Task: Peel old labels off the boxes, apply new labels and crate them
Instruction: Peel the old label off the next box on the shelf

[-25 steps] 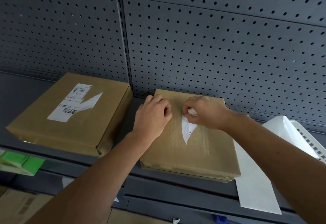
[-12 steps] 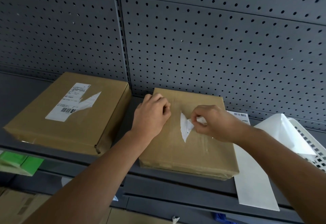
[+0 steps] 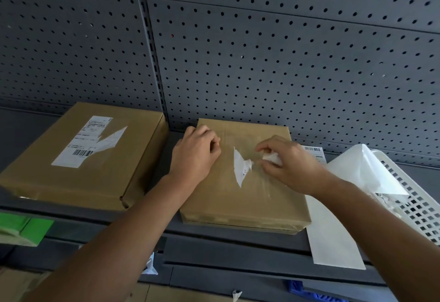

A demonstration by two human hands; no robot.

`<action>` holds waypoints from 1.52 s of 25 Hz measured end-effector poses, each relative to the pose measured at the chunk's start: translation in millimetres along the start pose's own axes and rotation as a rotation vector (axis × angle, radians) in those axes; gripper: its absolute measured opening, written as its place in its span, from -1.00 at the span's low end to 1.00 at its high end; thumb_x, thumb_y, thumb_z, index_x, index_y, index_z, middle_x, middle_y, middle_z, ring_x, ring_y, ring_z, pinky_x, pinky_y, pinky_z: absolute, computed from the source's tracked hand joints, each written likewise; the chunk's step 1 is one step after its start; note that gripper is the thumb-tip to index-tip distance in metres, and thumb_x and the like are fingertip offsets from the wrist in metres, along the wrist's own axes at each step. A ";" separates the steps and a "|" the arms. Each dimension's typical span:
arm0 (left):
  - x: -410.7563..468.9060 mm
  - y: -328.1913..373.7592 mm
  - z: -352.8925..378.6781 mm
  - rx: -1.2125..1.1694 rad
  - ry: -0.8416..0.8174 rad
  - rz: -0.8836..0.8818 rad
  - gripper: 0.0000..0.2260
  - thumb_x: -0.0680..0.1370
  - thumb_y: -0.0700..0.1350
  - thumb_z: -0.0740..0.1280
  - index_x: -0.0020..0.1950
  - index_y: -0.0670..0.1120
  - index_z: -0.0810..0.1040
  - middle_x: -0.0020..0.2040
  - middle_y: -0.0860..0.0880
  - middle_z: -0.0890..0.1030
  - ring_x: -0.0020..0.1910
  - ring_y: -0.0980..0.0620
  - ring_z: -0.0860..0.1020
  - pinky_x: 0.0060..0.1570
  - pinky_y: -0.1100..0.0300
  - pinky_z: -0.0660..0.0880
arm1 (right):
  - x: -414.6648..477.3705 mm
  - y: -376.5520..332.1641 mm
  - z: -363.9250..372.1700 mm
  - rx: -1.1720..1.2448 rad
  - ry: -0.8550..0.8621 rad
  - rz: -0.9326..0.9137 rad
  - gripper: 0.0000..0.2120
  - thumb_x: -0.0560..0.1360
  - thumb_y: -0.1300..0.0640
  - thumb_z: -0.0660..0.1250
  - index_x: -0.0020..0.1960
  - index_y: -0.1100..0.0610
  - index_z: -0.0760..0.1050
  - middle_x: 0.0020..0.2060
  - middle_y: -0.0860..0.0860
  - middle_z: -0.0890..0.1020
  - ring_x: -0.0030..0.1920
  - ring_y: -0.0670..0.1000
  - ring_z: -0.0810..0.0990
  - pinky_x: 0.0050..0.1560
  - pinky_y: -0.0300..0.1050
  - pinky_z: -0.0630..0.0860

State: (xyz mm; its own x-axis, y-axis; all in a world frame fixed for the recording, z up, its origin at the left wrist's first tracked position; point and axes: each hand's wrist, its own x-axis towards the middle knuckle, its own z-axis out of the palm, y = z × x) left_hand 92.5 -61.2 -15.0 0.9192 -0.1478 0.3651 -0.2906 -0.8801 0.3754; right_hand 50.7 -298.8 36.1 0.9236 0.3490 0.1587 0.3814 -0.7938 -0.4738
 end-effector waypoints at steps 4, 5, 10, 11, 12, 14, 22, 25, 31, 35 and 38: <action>0.9 1.8 0.4 0.002 0.006 0.008 -0.89 0.60 -0.03 0.34 0.03 -0.01 0.62 0.04 0.12 0.54 0.04 0.06 0.46 -0.19 0.11 0.50 | 13.1 1.2 18.4 -0.062 -0.038 -0.029 -0.91 0.53 0.07 0.40 0.03 0.02 0.62 -0.06 -0.15 0.54 -0.11 -0.10 0.59 -0.02 -0.10 0.55; 0.8 1.6 0.4 0.003 0.007 0.009 -0.89 0.60 -0.03 0.34 0.03 -0.01 0.62 0.04 0.12 0.55 0.04 0.06 0.46 -0.19 0.12 0.50 | 15.1 1.0 21.1 -0.074 -0.025 -0.027 -0.93 0.54 0.09 0.39 0.00 0.04 0.61 -0.06 -0.14 0.55 -0.12 -0.06 0.59 -0.02 -0.02 0.56; -0.1 1.0 0.7 0.004 0.001 0.010 -0.89 0.60 -0.02 0.33 0.04 0.00 0.62 0.05 0.13 0.54 0.04 0.07 0.45 -0.19 0.13 0.50 | 3.7 2.2 26.8 -0.114 0.021 -0.046 -0.93 0.59 0.12 0.29 -0.01 0.07 0.54 -0.05 -0.15 0.52 -0.18 0.00 0.58 -0.13 0.09 0.57; 0.1 0.9 0.3 0.001 0.003 0.011 -0.89 0.60 -0.02 0.33 0.04 0.00 0.62 0.05 0.12 0.54 0.03 0.06 0.46 -0.20 0.12 0.51 | -2.7 0.8 26.1 -0.089 0.025 -0.060 -0.94 0.59 0.13 0.29 -0.02 0.07 0.54 -0.06 -0.15 0.52 -0.19 -0.01 0.57 -0.15 0.08 0.57; 0.1 0.9 0.0 0.002 0.005 0.011 -0.89 0.60 -0.03 0.33 0.03 -0.01 0.62 0.05 0.12 0.55 0.03 0.06 0.46 -0.20 0.12 0.51 | -10.2 -2.4 24.9 -0.055 0.016 -0.076 -0.94 0.59 0.13 0.28 -0.02 0.06 0.54 -0.06 -0.15 0.51 -0.18 -0.03 0.57 -0.15 0.06 0.57; 0.7 0.5 -0.4 0.008 0.004 0.009 -0.89 0.60 -0.03 0.32 0.01 -0.01 0.61 0.05 0.11 0.56 0.03 0.05 0.46 -0.22 0.12 0.50 | -25.6 -15.7 22.2 0.030 -0.043 -0.125 -0.93 0.59 0.13 0.28 -0.01 0.03 0.54 -0.06 -0.17 0.51 -0.14 -0.09 0.57 -0.11 -0.06 0.56; -2.1 -1.9 -3.1 0.047 -0.011 0.009 -0.87 0.62 -0.02 0.28 0.03 -0.02 0.59 0.07 0.08 0.55 0.04 0.05 0.46 -0.20 0.15 0.46 | -31.3 -18.8 -15.2 0.473 0.153 0.292 -0.74 0.66 0.21 0.10 -0.12 0.13 0.51 -0.37 -0.27 0.54 -0.30 -0.21 0.45 -0.15 -0.24 0.32; -1.2 -1.1 -11.0 0.131 -0.048 0.035 -0.87 0.62 -0.04 0.25 0.03 -0.02 0.57 0.07 0.05 0.56 0.04 0.04 0.48 -0.04 0.09 0.48 | -43.1 1.2 -38.3 0.561 0.294 0.399 -0.69 0.58 0.03 0.07 -0.14 0.15 0.50 -0.43 -0.21 0.44 -0.35 -0.12 0.34 -0.20 -0.13 0.28; 11.6 42.8 -20.5 0.078 -0.089 0.117 -0.86 0.59 -0.07 0.34 0.15 0.03 0.53 0.21 0.11 0.50 0.21 0.05 0.46 0.18 0.04 0.47 | -94.2 53.7 -99.8 0.685 0.568 0.550 -0.86 0.39 0.20 0.14 -0.16 0.02 0.45 -0.28 -0.09 0.50 -0.31 -0.10 0.37 -0.23 -0.10 0.31; 13.1 76.7 -5.4 0.000 -0.134 0.173 -0.92 0.60 -0.06 0.33 0.09 0.04 0.54 0.15 0.15 0.53 0.09 0.14 0.46 -0.07 0.19 0.43 | -139.1 99.5 -118.0 0.353 0.664 0.673 -0.90 0.55 0.17 0.30 0.02 -0.01 0.51 -0.14 -0.05 0.60 -0.20 -0.05 0.51 -0.10 -0.03 0.47; 17.0 80.5 3.0 0.009 -0.158 0.149 -0.92 0.61 -0.06 0.33 0.10 0.04 0.55 0.12 0.17 0.53 -0.02 0.20 0.44 -0.25 0.31 0.29 | -163.5 120.3 -123.7 0.065 0.614 0.783 -0.92 0.51 0.11 0.39 0.00 0.05 0.55 -0.22 -0.06 0.65 -0.29 -0.05 0.57 -0.29 -0.16 0.47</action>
State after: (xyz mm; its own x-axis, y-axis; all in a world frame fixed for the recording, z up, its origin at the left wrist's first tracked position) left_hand 85.5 -135.9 18.9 0.8965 -0.3449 0.2781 -0.4249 -0.8472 0.3190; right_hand -49.6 -513.0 60.3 0.7810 -0.5939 0.1931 -0.3297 -0.6547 -0.6803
